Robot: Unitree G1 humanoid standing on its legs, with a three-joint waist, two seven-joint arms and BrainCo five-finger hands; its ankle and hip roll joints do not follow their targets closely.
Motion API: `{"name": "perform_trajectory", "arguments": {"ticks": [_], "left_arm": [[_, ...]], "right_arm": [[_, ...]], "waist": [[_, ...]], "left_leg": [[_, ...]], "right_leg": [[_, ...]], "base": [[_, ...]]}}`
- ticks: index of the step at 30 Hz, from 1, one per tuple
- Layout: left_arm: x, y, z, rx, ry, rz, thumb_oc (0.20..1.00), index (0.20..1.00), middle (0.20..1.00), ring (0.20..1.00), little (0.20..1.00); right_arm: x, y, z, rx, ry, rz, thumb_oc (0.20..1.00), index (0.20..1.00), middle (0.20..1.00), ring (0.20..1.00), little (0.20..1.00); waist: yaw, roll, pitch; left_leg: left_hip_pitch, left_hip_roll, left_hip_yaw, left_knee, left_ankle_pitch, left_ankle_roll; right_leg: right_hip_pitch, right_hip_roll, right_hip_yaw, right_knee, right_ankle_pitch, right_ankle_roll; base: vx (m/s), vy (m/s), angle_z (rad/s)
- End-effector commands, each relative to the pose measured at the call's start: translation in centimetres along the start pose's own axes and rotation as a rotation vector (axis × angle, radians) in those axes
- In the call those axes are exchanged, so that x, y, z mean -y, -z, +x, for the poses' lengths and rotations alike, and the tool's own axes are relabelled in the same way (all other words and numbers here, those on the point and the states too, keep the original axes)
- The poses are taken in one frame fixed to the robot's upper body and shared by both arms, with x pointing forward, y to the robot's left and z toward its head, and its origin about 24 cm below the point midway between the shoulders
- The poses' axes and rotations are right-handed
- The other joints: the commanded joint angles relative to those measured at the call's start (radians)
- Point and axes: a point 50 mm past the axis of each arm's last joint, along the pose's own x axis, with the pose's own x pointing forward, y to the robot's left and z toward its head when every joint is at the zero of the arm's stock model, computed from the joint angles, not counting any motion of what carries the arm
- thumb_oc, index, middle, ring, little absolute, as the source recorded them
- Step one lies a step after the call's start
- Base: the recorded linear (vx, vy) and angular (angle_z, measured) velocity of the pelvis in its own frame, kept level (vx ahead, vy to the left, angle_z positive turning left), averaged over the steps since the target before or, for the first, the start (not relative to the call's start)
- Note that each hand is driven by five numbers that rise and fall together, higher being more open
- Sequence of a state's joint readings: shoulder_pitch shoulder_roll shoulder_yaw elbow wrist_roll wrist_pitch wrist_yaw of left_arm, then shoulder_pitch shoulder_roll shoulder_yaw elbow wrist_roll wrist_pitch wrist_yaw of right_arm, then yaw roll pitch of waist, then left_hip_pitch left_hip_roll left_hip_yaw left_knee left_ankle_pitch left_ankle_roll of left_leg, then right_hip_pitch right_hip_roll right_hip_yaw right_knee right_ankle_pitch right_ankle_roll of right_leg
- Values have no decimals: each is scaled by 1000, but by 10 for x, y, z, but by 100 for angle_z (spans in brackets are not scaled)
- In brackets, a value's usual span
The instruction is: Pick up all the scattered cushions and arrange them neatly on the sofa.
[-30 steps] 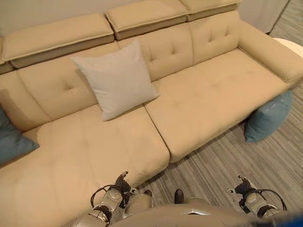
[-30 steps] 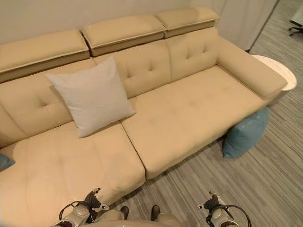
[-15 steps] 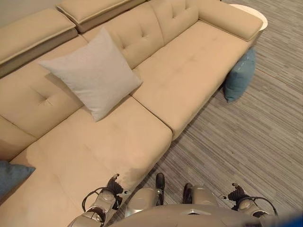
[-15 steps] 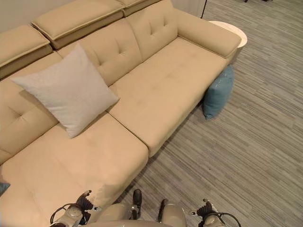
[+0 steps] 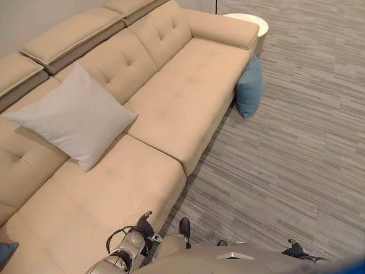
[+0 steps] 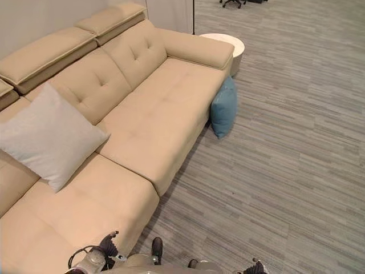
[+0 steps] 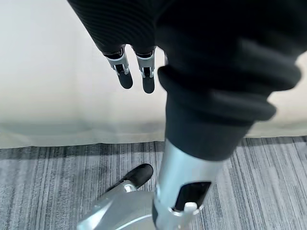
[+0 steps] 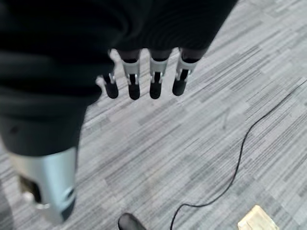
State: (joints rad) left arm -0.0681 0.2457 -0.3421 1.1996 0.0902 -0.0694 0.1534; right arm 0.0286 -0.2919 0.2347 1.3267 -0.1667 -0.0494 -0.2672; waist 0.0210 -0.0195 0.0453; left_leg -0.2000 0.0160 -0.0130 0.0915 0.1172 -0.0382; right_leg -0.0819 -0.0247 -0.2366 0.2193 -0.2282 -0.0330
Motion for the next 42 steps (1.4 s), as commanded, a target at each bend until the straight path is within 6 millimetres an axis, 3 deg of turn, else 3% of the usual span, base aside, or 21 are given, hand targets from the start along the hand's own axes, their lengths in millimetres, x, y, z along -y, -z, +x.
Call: {"name": "perform_trajectory", "arguments": {"ticks": [1,2,4,8,12,15,19,21,25,29,31,32,33,34,35,37,39,42], "left_arm": [[7,-12,1,31,29,-15,1000,1000,1000,1000,1000],[12,-13,1,31,40,-19,1000,1000,1000,1000,1000],[13,-12,1,22,45,-3,1000,1000,1000,1000,1000],[12,-17,2,37,44,35,1000,1000,1000,1000,1000],[0,-19,4,45,4,39,1000,1000,1000,1000,1000],[-9,-19,5,46,-30,15,1000,1000,1000,1000,1000],[-13,-16,5,36,-46,-17,1000,1000,1000,1000,1000],[-7,-11,4,25,-27,1,1000,1000,1000,1000,1000],[2,-8,2,9,-13,0,1000,1000,1000,1000,1000],[11,-10,2,11,16,3,1000,1000,1000,1000,1000],[16,-13,1,19,30,4,1000,1000,1000,1000,1000],[17,-18,2,33,37,9,1000,1000,1000,1000,1000],[17,-18,2,33,37,9,1000,1000,1000,1000,1000],[18,-21,2,43,42,16,1000,1000,1000,1000,1000],[18,-24,3,48,40,17,1000,1000,1000,1000,1000],[21,-26,2,55,48,21,1000,1000,1000,1000,1000],[23,-27,2,59,54,23,1000,1000,1000,1000,1000],[24,-27,2,61,54,19,1000,1000,1000,1000,1000]], "right_arm": [[22,-14,6,32,88,36,1000,1000,1000,1000,1000],[25,-13,6,30,100,35,1000,1000,1000,1000,1000],[27,-14,7,27,105,46,1000,1000,1000,1000,1000],[27,-15,7,18,103,48,1000,1000,1000,1000,1000],[24,-21,7,34,92,36,1000,1000,1000,1000,1000],[25,-29,8,63,94,37,1000,1000,1000,1000,1000],[34,-40,10,97,120,11,1000,1000,1000,1000,1000],[36,-57,10,156,130,14,1000,1000,1000,1000,1000],[26,-49,8,138,114,16,1000,1000,1000,1000,1000],[28,-40,8,114,126,51,1000,1000,1000,1000,1000],[31,-39,8,106,137,66,1000,1000,1000,1000,1000],[32,-37,8,102,142,67,1000,1000,1000,1000,1000],[33,-37,8,102,142,68,1000,1000,1000,1000,1000],[34,-37,9,100,145,68,1000,1000,1000,1000,1000],[34,-37,9,95,149,72,1000,1000,1000,1000,1000],[35,-35,9,92,155,67,1000,1000,1000,1000,1000],[32,-35,8,97,152,48,1000,1000,1000,1000,1000],[29,-35,8,98,144,46,1000,1000,1000,1000,1000]], "waist": [[24,-35,42],[34,-33,44],[27,-32,32],[13,-31,29],[10,-29,50],[16,-29,68],[25,-32,79],[29,-25,84],[6,-25,57],[0,-19,38],[1,-19,43],[2,-19,52],[1,-18,51],[10,-16,61],[13,-18,66],[23,-19,67],[40,-2,67],[55,11,70]], "left_leg": [[15,-90,-80,140,-248,32],[-3,-128,-161,125,-241,26],[10,-124,-159,92,-238,27],[18,-117,-128,73,-236,38],[31,-105,-59,65,-249,74],[48,-96,-23,63,-263,87],[98,-77,44,38,-290,88],[107,-74,43,38,-295,84],[142,-79,41,24,-315,80],[143,-34,40,107,-350,33],[95,-12,41,229,-344,15],[41,-10,18,340,-289,4],[38,-9,16,345,-291,4],[0,-20,-19,410,-243,-4],[-28,-32,-35,425,-240,-1],[-67,-70,-50,343,-284,14],[-99,-108,-67,184,-205,6],[-123,-129,-70,140,-150,-1]], "right_leg": [[12,-20,111,-181,183,104],[8,-10,137,-186,191,112],[6,-5,150,-192,190,118],[-20,-14,178,-168,191,132],[-91,-26,206,-35,182,158],[-153,-46,176,39,201,187],[-203,-116,29,-53,262,181],[-230,-129,-10,-73,278,181],[-204,-122,-8,-100,285,164],[-129,-94,-5,-144,258,142],[-90,-80,0,-165,242,122],[-66,-67,12,-179,231,99],[-66,-65,11,-179,231,98],[-47,-53,19,-187,221,81],[-39,-49,29,-192,215,76],[-15,-40,47,-206,196,88],[14,-8,74,-214,181,92],[45,20,109,-221,165,90]], "base": [[-11,19,-51],[-10,19,-41],[49,52,-45],[47,119,-43],[31,152,-72],[26,63,-71],[82,-23,-77],[126,-52,-79],[155,-103,5],[183,-201,19],[120,-234,10],[77,-198,0],[101,-215,3],[85,-124,-8],[180,-175,-14],[235,-97,-18],[255,-32,-16],[211,33,-58]]}}
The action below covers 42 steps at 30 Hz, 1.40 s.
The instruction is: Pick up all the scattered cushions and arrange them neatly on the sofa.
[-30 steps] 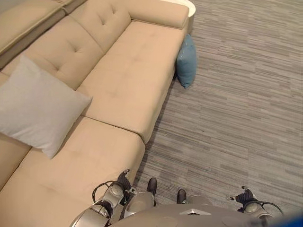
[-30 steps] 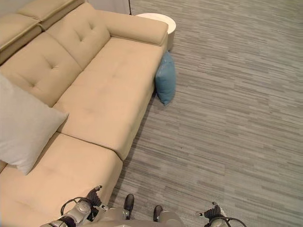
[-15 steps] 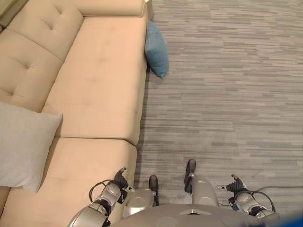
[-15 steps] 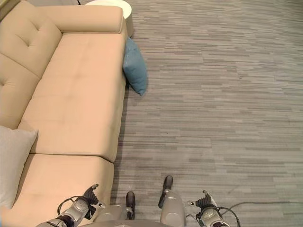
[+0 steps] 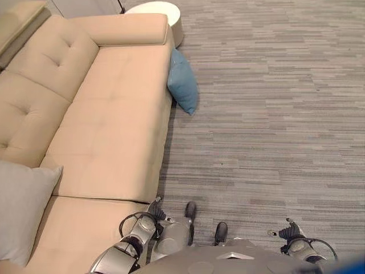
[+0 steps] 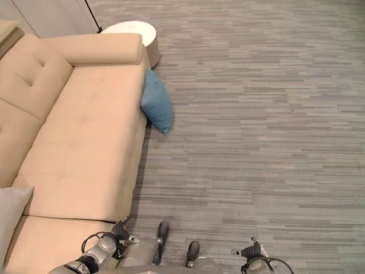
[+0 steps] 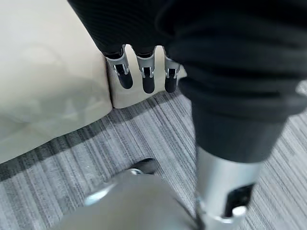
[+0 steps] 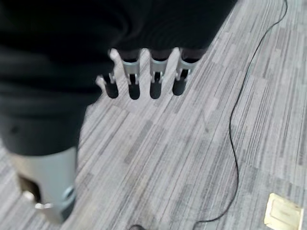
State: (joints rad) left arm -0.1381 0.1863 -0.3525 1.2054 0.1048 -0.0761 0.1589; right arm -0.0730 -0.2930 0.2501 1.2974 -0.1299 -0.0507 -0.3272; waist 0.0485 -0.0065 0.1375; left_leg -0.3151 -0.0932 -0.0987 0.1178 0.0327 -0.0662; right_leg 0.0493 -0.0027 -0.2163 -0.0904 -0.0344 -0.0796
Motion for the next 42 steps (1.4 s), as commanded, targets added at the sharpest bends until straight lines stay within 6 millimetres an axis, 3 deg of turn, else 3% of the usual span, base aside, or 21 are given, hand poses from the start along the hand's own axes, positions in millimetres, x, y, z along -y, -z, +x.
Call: {"name": "perform_trajectory", "arguments": {"ticks": [1,5,8,9,12,17,21,23,25,27,28,29,30,31,32,34,36,37,38,40,42], "left_arm": [[16,19,-6,-66,40,11,1000,1000,1000,1000,1000],[17,30,-9,-99,43,11,1000,1000,1000,1000,1000],[7,27,-7,-82,12,11,1000,1000,1000,1000,1000],[6,27,-7,-79,7,9,1000,1000,1000,1000,1000],[5,23,-6,-63,0,8,1000,1000,1000,1000,1000],[6,19,-5,-49,17,23,1000,1000,1000,1000,1000],[16,25,-8,-77,47,28,1000,1000,1000,1000,1000],[20,25,-8,-72,64,30,1000,1000,1000,1000,1000],[22,18,-7,-46,77,35,1000,1000,1000,1000,1000],[18,5,-4,-1,75,31,1000,1000,1000,1000,1000],[18,-2,-3,23,72,26,1000,1000,1000,1000,1000],[19,-6,-2,33,76,31,1000,1000,1000,1000,1000],[21,-5,-3,26,76,26,1000,1000,1000,1000,1000],[20,-4,-3,24,76,24,1000,1000,1000,1000,1000],[21,-4,-3,24,80,24,1000,1000,1000,1000,1000],[23,7,-5,-13,87,15,1000,1000,1000,1000,1000],[25,21,-8,-59,98,18,1000,1000,1000,1000,1000],[22,22,-8,-61,92,20,1000,1000,1000,1000,1000],[16,20,-7,-52,72,25,1000,1000,1000,1000,1000],[14,21,-7,-51,65,22,1000,1000,1000,1000,1000],[14,19,-6,-42,57,17,1000,1000,1000,1000,1000]], "right_arm": [[7,13,-1,-21,29,-25,1000,1000,1000,1000,1000],[1,18,-3,-26,1,-62,1000,1000,1000,1000,1000],[1,6,-1,15,-11,-95,1000,1000,1000,1000,1000],[0,4,-1,22,-11,-95,1000,1000,1000,1000,1000],[-2,3,-1,28,-17,-104,1000,1000,1000,1000,1000],[-2,18,-3,-30,-38,-137,1000,1000,1000,1000,1000],[0,20,-3,-37,-31,-100,1000,1000,1000,1000,1000],[3,17,-2,-27,-19,-75,1000,1000,1000,1000,1000],[2,16,-2,-30,-22,-62,1000,1000,1000,1000,1000],[4,14,-1,-28,-16,-49,1000,1000,1000,1000,1000],[3,17,-1,-41,-16,-46,1000,1000,1000,1000,1000],[3,17,-2,-39,-12,-46,1000,1000,1000,1000,1000],[4,20,-2,-43,-6,-61,1000,1000,1000,1000,1000],[4,22,-3,-46,-6,-66,1000,1000,1000,1000,1000],[5,23,-3,-47,-3,-66,1000,1000,1000,1000,1000],[1,26,-4,-54,-18,-75,1000,1000,1000,1000,1000],[-6,30,-7,-62,-47,-99,1000,1000,1000,1000,1000],[-7,29,-7,-57,-55,-111,1000,1000,1000,1000,1000],[-6,20,-5,-27,-57,-122,1000,1000,1000,1000,1000],[-8,16,-5,-13,-62,-131,1000,1000,1000,1000,1000],[-8,15,-4,-9,-64,-135,1000,1000,1000,1000,1000]], "waist": [[39,6,-40],[51,11,-72],[33,38,-53],[28,42,-53],[18,48,-57],[-12,24,-53],[-22,10,-85],[-25,11,-85],[-24,7,-71],[-6,-9,-42],[5,-17,-31],[15,-16,-28],[24,2,-38],[28,11,-40],[33,27,-40],[37,30,-51],[46,26,-88],[50,26,-92],[36,47,-74],[24,57,-72],[-4,52,-64]], "left_leg": [[24,-27,2,65,-66,43],[93,-22,28,28,-82,76],[157,-9,29,20,-110,127],[176,-10,23,13,-118,133],[214,-6,11,-10,-140,132],[301,6,-21,-26,-208,96],[321,56,-19,6,-235,53],[284,76,-9,87,-210,30],[219,98,8,238,-135,9],[114,79,0,436,-64,20],[56,91,23,464,-68,24],[23,56,24,399,-108,33],[20,16,12,192,-110,30],[22,13,9,118,-76,25],[5,19,19,29,3,14],[22,23,26,-3,12,22],[77,1,33,-1,-29,62],[101,-3,39,1,-54,83],[137,1,32,4,-77,112],[175,-3,15,-9,-97,125],[224,-9,-11,-34,-118,119]], "right_leg": [[-53,16,126,87,-53,141],[-49,-18,128,192,-82,163],[-211,-71,101,525,-5,231],[-237,-86,89,546,1,226],[-266,-114,53,453,-22,197],[-334,-152,35,177,89,231],[-268,-123,39,158,85,201],[-238,-105,41,145,62,183],[-200,-90,40,134,40,154],[-145,-74,50,103,28,123],[-118,-74,47,86,17,117],[-100,-65,52,68,10,125],[-83,-43,64,49,0,143],[-73,-31,67,45,-8,145],[-47,-9,68,46,-33,142],[-28,-2,80,68,-66,138],[-10,-44,88,167,-97,162],[-47,-62,91,276,-94,184],[-172,-86,90,490,-34,216],[-225,-102,74,493,-29,199],[-305,-82,103,335,9,196]], "base": [[431,132,-90],[252,122,-60],[146,99,-48],[162,51,-2],[192,-68,15],[290,-242,1],[282,-320,60],[138,-230,31],[97,-225,-12],[156,-285,-6],[323,-298,12],[459,-177,7],[427,-74,7],[438,1,-11],[272,23,-39],[414,96,-76],[538,216,-62],[329,241,-36],[254,194,-3],[219,59,48],[297,-161,85]]}}
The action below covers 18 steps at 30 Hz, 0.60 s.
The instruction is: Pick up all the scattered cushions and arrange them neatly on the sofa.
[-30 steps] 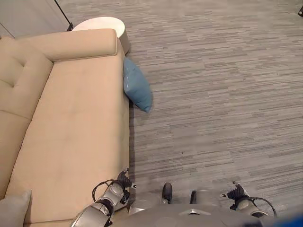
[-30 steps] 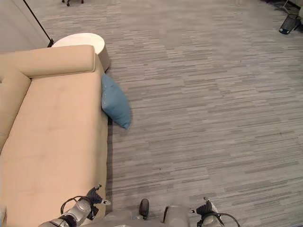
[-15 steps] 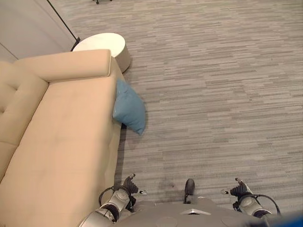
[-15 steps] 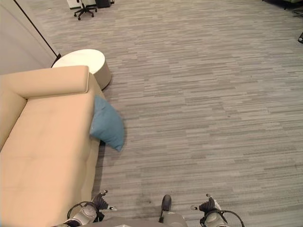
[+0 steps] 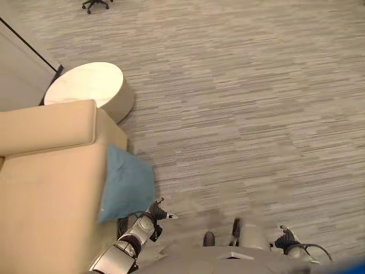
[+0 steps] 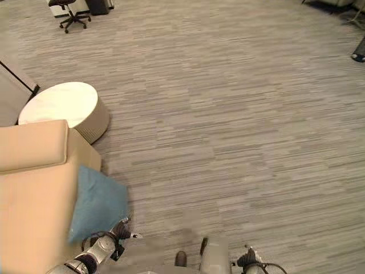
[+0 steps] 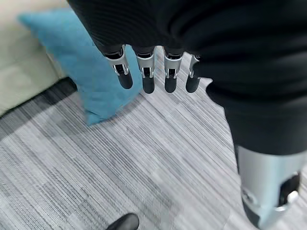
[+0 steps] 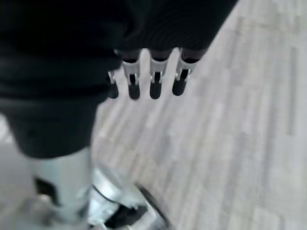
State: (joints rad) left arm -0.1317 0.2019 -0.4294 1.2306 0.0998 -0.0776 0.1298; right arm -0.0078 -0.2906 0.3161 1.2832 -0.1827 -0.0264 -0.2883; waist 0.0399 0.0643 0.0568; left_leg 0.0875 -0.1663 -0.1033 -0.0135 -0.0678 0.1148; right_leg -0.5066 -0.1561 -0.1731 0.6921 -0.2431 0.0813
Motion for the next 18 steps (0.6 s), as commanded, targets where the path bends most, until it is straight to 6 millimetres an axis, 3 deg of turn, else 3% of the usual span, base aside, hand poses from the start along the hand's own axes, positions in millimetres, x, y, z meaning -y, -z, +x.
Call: {"name": "perform_trajectory", "arguments": {"ticks": [1,5,6,12,14,15,18], "left_arm": [[9,4,-2,-4,1,-38,1000,1000,1000,1000,1000],[14,5,-3,-19,20,-33,1000,1000,1000,1000,1000],[16,6,-3,-26,19,-56,1000,1000,1000,1000,1000],[21,4,-4,-22,31,-98,1000,1000,1000,1000,1000],[23,0,-3,-9,37,-93,1000,1000,1000,1000,1000],[23,-2,-3,2,39,-85,1000,1000,1000,1000,1000],[23,12,-6,-39,46,-100,1000,1000,1000,1000,1000]], "right_arm": [[9,-4,3,8,24,0,1000,1000,1000,1000,1000],[7,2,2,-19,14,6,1000,1000,1000,1000,1000],[8,0,3,-12,18,10,1000,1000,1000,1000,1000],[11,-2,3,13,32,16,1000,1000,1000,1000,1000],[12,-4,3,16,42,37,1000,1000,1000,1000,1000],[12,-5,3,15,48,65,1000,1000,1000,1000,1000],[-1,-10,1,35,1,35,1000,1000,1000,1000,1000]], "waist": [[-13,-28,23],[-20,-46,0],[-5,-56,-12],[12,-72,-2],[13,-75,14],[7,-75,19],[15,-71,6]], "left_leg": [[-165,59,-22,96,-27,-70],[-148,57,-51,102,-50,-94],[-163,76,-60,110,-45,-121],[-227,97,-83,175,-32,-157],[-279,121,28,204,-20,-150],[-309,138,117,217,-12,-139],[-273,113,105,160,-14,-114]], "right_leg": [[237,83,115,-518,246,45],[302,85,146,-623,274,37],[348,88,122,-668,267,24],[411,104,45,-706,219,-14],[443,85,-36,-724,198,-19],[447,73,-77,-718,193,-21],[460,42,-118,-654,171,-8]], "base": [[214,-176,64],[201,-248,123],[101,-215,57],[0,-172,74],[-66,-23,175],[4,42,223],[162,203,165]]}}
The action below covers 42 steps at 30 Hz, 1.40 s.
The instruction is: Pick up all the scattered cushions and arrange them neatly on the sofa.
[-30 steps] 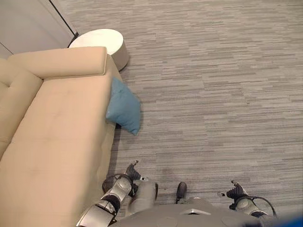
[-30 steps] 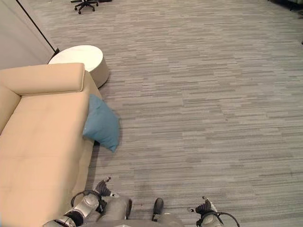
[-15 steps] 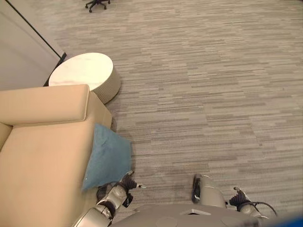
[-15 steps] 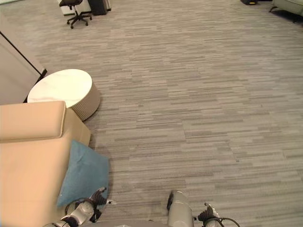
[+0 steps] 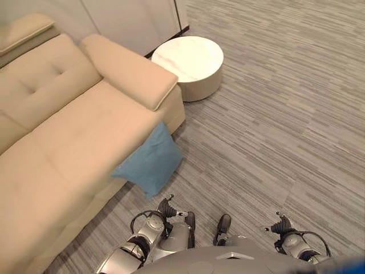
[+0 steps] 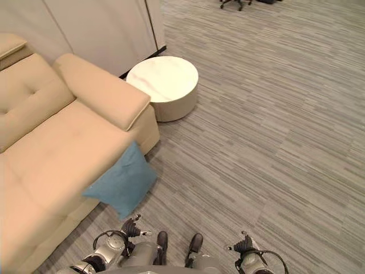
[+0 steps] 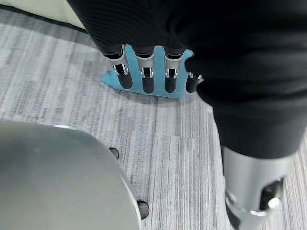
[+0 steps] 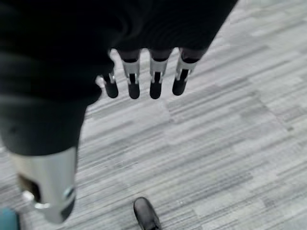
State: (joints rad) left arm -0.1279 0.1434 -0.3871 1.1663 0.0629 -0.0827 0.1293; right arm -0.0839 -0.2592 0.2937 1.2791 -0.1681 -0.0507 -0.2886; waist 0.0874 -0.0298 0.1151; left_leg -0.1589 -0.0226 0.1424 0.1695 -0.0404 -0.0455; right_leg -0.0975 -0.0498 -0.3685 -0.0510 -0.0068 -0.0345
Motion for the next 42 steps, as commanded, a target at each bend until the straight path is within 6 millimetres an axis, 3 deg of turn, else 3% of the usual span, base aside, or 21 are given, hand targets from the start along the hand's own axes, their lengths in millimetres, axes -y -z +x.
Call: {"name": "perform_trajectory", "arguments": {"ticks": [1,3,4,9,11,12,13,15,16,17,18,19,22,24,28,32,34,36,39,41,42], "left_arm": [[1,38,-9,-121,15,8,1000,1000,1000,1000,1000],[-3,38,-9,-120,6,12,1000,1000,1000,1000,1000],[-16,42,-9,-131,-13,15,1000,1000,1000,1000,1000],[-27,32,-5,-100,-47,28,1000,1000,1000,1000,1000],[-23,38,-7,-111,-31,17,1000,1000,1000,1000,1000],[-22,41,-8,-121,-34,10,1000,1000,1000,1000,1000],[-24,40,-8,-114,-39,22,1000,1000,1000,1000,1000],[-28,38,-6,-123,-29,70,1000,1000,1000,1000,1000],[-24,38,-6,-120,-18,67,1000,1000,1000,1000,1000],[-21,40,-7,-128,-8,40,1000,1000,1000,1000,1000],[-19,45,-9,-142,-13,16,1000,1000,1000,1000,1000],[-27,48,-10,-157,-26,42,1000,1000,1000,1000,1000],[-16,40,-7,-137,-2,37,1000,1000,1000,1000,1000],[-16,34,-6,-121,-13,42,1000,1000,1000,1000,1000],[-22,27,-3,-88,-20,77,1000,1000,1000,1000,1000],[-22,37,-7,-121,-24,64,1000,1000,1000,1000,1000],[-27,37,-6,-121,-34,75,1000,1000,1000,1000,1000],[-37,36,-6,-120,-64,70,1000,1000,1000,1000,1000],[-39,39,-7,-121,-72,62,1000,1000,1000,1000,1000],[-36,45,-9,-128,-60,45,1000,1000,1000,1000,1000],[-34,45,-9,-128,-60,43,1000,1000,1000,1000,1000]], "right_arm": [[-6,24,-6,-46,-25,-48,1000,1000,1000,1000,1000],[-6,18,-5,-26,-30,-59,1000,1000,1000,1000,1000],[31,36,1,-105,-1,-47,1000,1000,1000,1000,1000],[7,18,-1,-32,-28,-32,1000,1000,1000,1000,1000],[-3,-2,-2,48,-71,179,1000,1000,1000,1000,1000],[6,16,-3,3,-25,-26,1000,1000,1000,1000,1000],[8,5,-1,60,-73,56,1000,1000,1000,1000,1000],[25,8,3,30,2,1,1000,1000,1000,1000,1000],[20,7,3,21,1,14,1000,1000,1000,1000,1000],[5,26,-2,-87,-119,204,1000,1000,1000,1000,1000],[8,-7,1,92,-86,153,1000,1000,1000,1000,1000],[43,-8,8,90,27,33,1000,1000,1000,1000,1000],[27,3,6,3,11,-1,1000,1000,1000,1000,1000],[19,19,2,-48,-12,-12,1000,1000,1000,1000,1000],[12,18,-1,-26,-22,46,1000,1000,1000,1000,1000],[0,24,-4,-53,-66,-22,1000,1000,1000,1000,1000],[4,23,-3,-34,-50,-33,1000,1000,1000,1000,1000],[3,17,-2,-26,-56,-42,1000,1000,1000,1000,1000],[0,14,-3,1,-66,11,1000,1000,1000,1000,1000],[16,-40,2,229,-38,104,1000,1000,1000,1000,1000],[11,-13,2,109,-45,39,1000,1000,1000,1000,1000]], "waist": [[-23,23,-52],[-18,26,-47],[-19,15,-41],[-32,16,-30],[-39,22,-31],[-50,20,-29],[-55,17,-37],[-55,4,-52],[-53,6,-58],[-60,9,-63],[-54,5,-69],[-51,-7,-66],[-34,-13,-56],[-49,-20,-50],[-66,-17,-36],[-67,-19,-45],[-63,-27,-54],[-74,-23,-33],[-84,-2,-24],[-81,13,-16],[-92,11,-13]], "left_leg": [[-13,-37,-143,-33,-50,59],[-7,-47,-163,-38,-50,76],[7,-54,-195,-31,-57,82],[30,-67,-253,-44,-55,89],[39,-76,-276,-50,-52,86],[45,-79,-288,-54,-52,82],[46,-81,-302,-65,-43,73],[51,-81,-323,-75,-41,53],[52,-80,-332,-80,-39,49],[52,-74,-328,-88,-31,47],[53,-63,-331,-93,-30,34],[42,-52,-338,-82,-28,14],[12,-43,-325,-55,-21,3],[-10,-35,-279,-31,-19,7],[-62,6,-52,17,-25,28],[-26,-6,-50,-47,-28,42],[-15,-15,-62,-70,-27,52],[12,-30,-92,-87,-29,78],[53,-41,-145,-104,-31,89],[85,-58,-171,-111,-37,96],[89,-63,-182,-112,-39,95]], "right_leg": [[43,-79,81,144,-78,115],[10,-95,94,234,-82,121],[-13,-98,129,303,-78,132],[-79,-64,250,320,-53,135],[-93,-51,292,289,-44,138],[-93,-42,319,278,-48,146],[-88,-32,337,253,-40,150],[-53,-34,315,199,-40,144],[-41,-34,305,182,-42,143],[-27,-31,305,159,-40,142],[-7,-26,293,129,-38,137],[13,-23,263,103,-38,130],[36,-22,221,78,-42,121],[48,-23,197,65,-47,116],[59,-36,103,42,-57,104],[72,-41,82,44,-53,118],[66,-43,84,71,-64,119],[-8,-68,120,294,-91,129],[-72,-34,208,381,-72,129],[-110,-16,252,345,-53,124],[-119,-10,265,323,-45,128]], "base": [[119,284,-3],[66,141,-36],[77,42,-43],[63,-25,38],[95,-47,28],[119,-93,43],[125,-136,73],[106,-162,82],[83,-134,83],[89,-137,87],[62,-243,88],[23,-254,52],[-29,-128,57],[-57,-86,95],[-63,-14,81],[71,68,64],[77,106,-4],[82,188,18],[98,102,38],[141,59,41],[90,-17,9]]}}
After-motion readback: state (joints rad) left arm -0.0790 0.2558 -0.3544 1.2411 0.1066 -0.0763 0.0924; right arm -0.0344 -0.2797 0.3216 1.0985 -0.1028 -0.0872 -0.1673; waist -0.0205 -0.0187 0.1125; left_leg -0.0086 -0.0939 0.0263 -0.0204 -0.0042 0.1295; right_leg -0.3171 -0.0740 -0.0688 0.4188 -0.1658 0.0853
